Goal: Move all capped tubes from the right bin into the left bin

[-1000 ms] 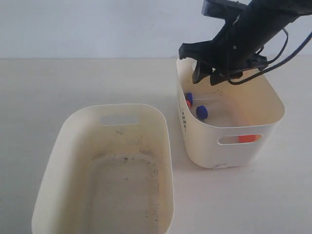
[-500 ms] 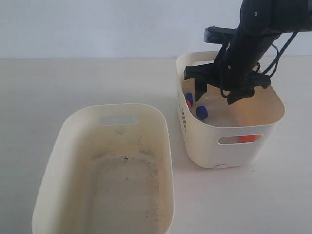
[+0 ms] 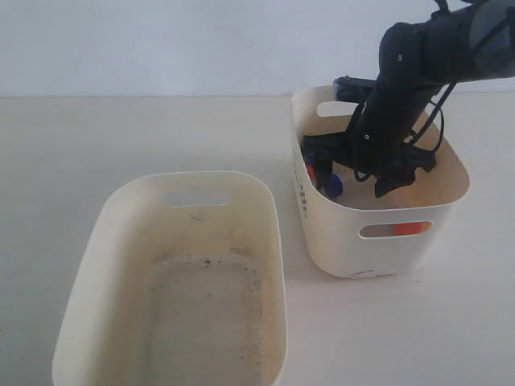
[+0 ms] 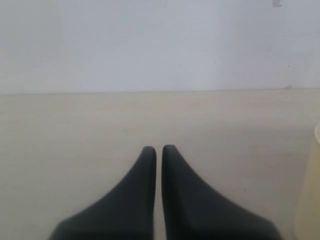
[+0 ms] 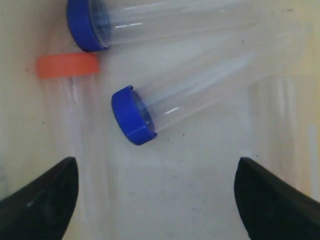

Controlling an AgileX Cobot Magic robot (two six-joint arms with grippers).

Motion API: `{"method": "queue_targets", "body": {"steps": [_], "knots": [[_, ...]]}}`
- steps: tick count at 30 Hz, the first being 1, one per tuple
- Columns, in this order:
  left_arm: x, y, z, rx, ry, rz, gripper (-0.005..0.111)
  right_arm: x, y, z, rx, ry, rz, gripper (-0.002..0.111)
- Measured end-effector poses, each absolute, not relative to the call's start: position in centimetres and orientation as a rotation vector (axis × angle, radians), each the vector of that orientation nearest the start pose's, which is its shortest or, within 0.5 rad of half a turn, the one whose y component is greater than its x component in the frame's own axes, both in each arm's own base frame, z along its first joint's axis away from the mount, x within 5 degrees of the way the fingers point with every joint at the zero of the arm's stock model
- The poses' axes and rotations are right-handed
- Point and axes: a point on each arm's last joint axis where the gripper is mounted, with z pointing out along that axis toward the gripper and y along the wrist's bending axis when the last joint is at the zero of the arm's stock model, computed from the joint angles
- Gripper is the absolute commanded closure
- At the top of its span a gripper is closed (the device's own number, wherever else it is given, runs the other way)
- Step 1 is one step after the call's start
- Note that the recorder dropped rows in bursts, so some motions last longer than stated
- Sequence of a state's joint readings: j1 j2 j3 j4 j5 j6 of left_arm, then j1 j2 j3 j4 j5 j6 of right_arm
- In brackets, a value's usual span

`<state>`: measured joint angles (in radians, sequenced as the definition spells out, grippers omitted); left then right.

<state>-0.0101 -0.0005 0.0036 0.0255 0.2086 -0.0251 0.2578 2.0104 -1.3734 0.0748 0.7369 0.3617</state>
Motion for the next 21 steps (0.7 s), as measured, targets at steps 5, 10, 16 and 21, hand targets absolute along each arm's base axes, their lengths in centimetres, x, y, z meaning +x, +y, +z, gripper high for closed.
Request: {"method": "queue_targets", "body": {"steps": [5,10,16,21], "knots": [[5.6,0.0,19.3,0.005,1.695,-0.003,0.102,39.3,10.8,14.7,0.234,2.909,0.191,0.029],[5.6,0.0,19.3,0.005,1.695,-0.003,0.102,39.4,10.8,13.3,0.227,2.937,0.163,0.029],[5.6,0.0,19.3,0.005,1.695,-0.003,0.102,39.6,10.8,12.7,0.223,2.943,0.154,0.06],[5.6,0.0,19.3,0.005,1.695,-0.003,0.102,39.7,10.9,12.6,0.234,2.936,0.169,0.103]]}}
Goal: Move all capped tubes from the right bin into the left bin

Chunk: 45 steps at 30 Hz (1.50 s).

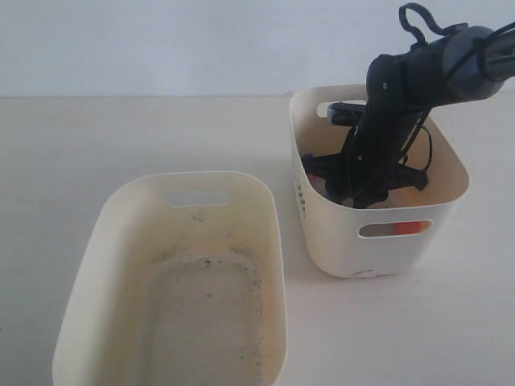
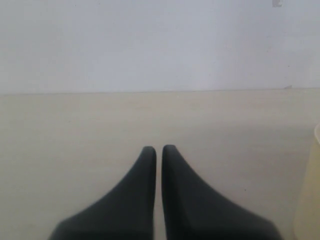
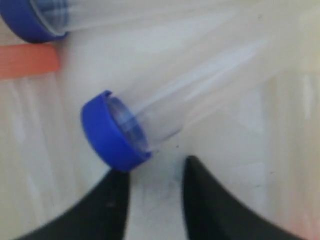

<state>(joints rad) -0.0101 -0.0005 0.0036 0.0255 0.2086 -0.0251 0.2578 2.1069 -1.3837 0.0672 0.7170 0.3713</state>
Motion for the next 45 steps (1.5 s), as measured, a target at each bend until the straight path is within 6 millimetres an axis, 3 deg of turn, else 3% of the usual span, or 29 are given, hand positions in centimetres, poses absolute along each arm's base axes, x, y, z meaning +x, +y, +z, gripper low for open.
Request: {"method": "queue_targets", "body": {"steps": [1,9,21,24,28,30,32,33,35,38,45], "knots": [[5.6,0.0,19.3,0.005,1.695,-0.003,0.102,39.7,10.9,12.6,0.237,2.936,0.176,0.108],[5.6,0.0,19.3,0.005,1.695,-0.003,0.102,39.4,11.1,13.7,0.248,2.948,0.192,0.108],[5.6,0.0,19.3,0.005,1.695,-0.003,0.102,37.8,10.3,25.5,0.147,2.673,0.238,0.108],[5.6,0.0,19.3,0.005,1.695,-0.003,0.102,37.1,9.9,27.5,0.129,2.631,0.227,0.108],[5.6,0.0,19.3,0.005,1.695,-0.003,0.102,36.7,9.8,28.4,0.098,2.613,0.213,0.107],[5.6,0.0,19.3,0.005,1.695,-0.003,0.102,36.8,9.8,28.2,0.072,2.617,0.205,0.101],[5.6,0.0,19.3,0.005,1.695,-0.003,0.102,37.4,9.9,26.6,0.055,2.661,0.186,0.077],[5.6,0.0,19.3,0.005,1.695,-0.003,0.102,37.7,10.0,25.7,0.052,2.682,0.178,0.056],[5.6,0.0,19.3,0.005,1.695,-0.003,0.102,38.4,10.3,23.0,0.058,2.756,0.164,0.032],[5.6,0.0,19.3,0.005,1.695,-0.003,0.102,39.2,10.5,19.2,0.062,2.836,0.137,0.029],[5.6,0.0,19.3,0.005,1.695,-0.003,0.102,40.3,10.8,15.1,0.068,2.867,0.131,0.029]]}}
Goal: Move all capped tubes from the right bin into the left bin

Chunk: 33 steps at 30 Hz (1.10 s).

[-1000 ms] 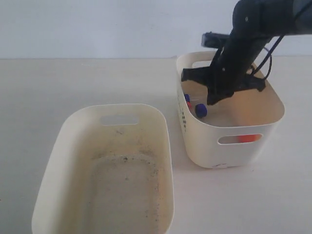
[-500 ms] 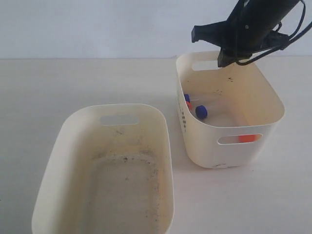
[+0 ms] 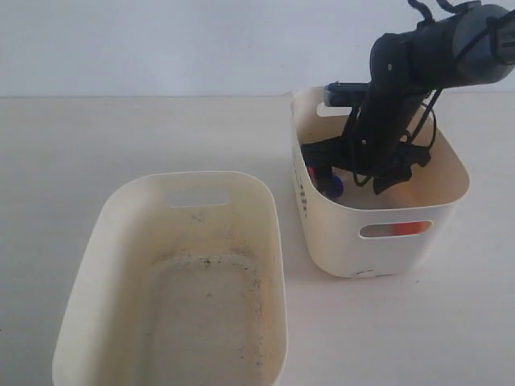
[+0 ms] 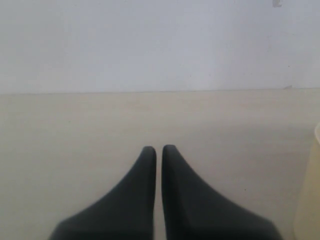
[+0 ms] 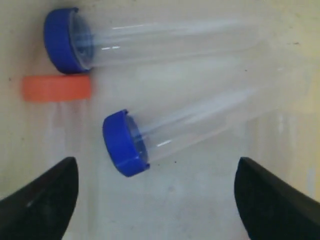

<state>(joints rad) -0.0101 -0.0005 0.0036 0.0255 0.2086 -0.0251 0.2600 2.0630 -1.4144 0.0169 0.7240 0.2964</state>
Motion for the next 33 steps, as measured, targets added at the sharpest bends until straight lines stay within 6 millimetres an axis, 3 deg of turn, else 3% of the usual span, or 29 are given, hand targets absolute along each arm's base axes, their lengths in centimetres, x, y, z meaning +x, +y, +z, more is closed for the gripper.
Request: {"method": "queue_targets", "body": {"steps": [5,8,14,18,19,28,33], "knots": [[5.6,0.0,19.3,0.005,1.695,-0.003,0.102,40.6,10.9,13.3,0.069,2.886,0.121,0.029],[5.6,0.0,19.3,0.005,1.695,-0.003,0.102,40.6,10.9,12.8,0.072,2.891,0.119,0.035],[5.6,0.0,19.3,0.005,1.695,-0.003,0.102,40.8,10.9,12.7,0.071,2.873,0.122,0.074],[5.6,0.0,19.3,0.005,1.695,-0.003,0.102,40.7,11.2,12.7,0.096,2.888,0.153,0.105],[5.6,0.0,19.3,0.005,1.695,-0.003,0.102,40.6,11.4,12.7,0.1,2.893,0.159,0.108],[5.6,0.0,19.3,0.005,1.695,-0.003,0.102,40.5,11.4,13.2,0.095,2.892,0.155,0.108],[5.6,0.0,19.3,0.005,1.695,-0.003,0.102,40.3,11.2,16.3,0.082,2.825,0.164,0.108]]}}
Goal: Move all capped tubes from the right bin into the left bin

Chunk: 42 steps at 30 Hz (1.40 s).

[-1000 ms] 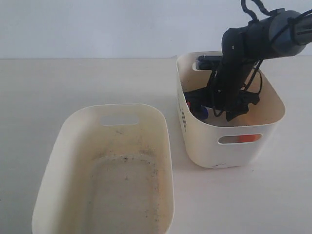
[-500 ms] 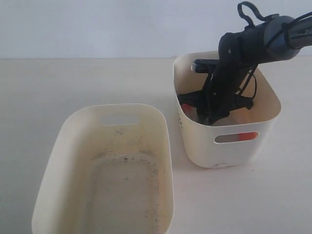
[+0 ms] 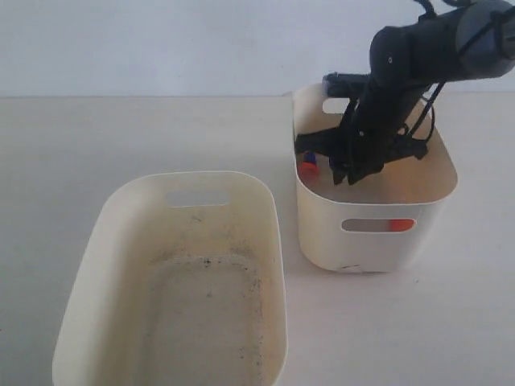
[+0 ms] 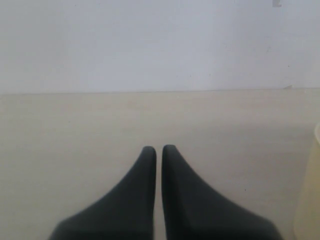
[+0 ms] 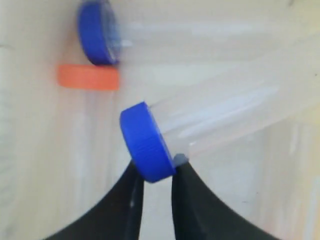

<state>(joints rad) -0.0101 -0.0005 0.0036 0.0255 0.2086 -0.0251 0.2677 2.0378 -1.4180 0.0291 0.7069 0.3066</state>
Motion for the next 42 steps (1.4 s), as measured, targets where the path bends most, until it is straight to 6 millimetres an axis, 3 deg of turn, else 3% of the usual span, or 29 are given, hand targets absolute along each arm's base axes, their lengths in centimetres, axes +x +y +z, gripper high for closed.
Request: {"method": "queue_targets", "body": {"steps": [5,12,23,27,31,36,39,42], "knots": [[5.6,0.0,19.3,0.005,1.695,-0.003,0.102,39.7,11.0,20.7,0.062,2.722,0.182,0.108],[5.6,0.0,19.3,0.005,1.695,-0.003,0.102,37.9,10.4,25.1,0.043,2.677,0.182,0.108],[5.6,0.0,19.3,0.005,1.695,-0.003,0.102,32.6,9.8,32.8,-0.099,2.624,0.178,0.108],[5.6,0.0,19.3,0.005,1.695,-0.003,0.102,30.2,11.3,34.9,-0.196,2.589,0.223,0.108],[5.6,0.0,19.3,0.005,1.695,-0.003,0.102,28.2,13.5,35.7,-0.317,2.587,0.257,0.108],[5.6,0.0,19.3,0.005,1.695,-0.003,0.102,23.8,19.9,35.6,-0.632,2.585,0.396,0.108],[5.6,0.0,19.3,0.005,1.695,-0.003,0.102,21.4,22.7,35.7,-0.778,2.537,0.456,0.108],[5.6,0.0,19.3,0.005,1.695,-0.003,0.102,20.2,24.0,35.4,-0.849,2.523,0.475,0.108]]}}
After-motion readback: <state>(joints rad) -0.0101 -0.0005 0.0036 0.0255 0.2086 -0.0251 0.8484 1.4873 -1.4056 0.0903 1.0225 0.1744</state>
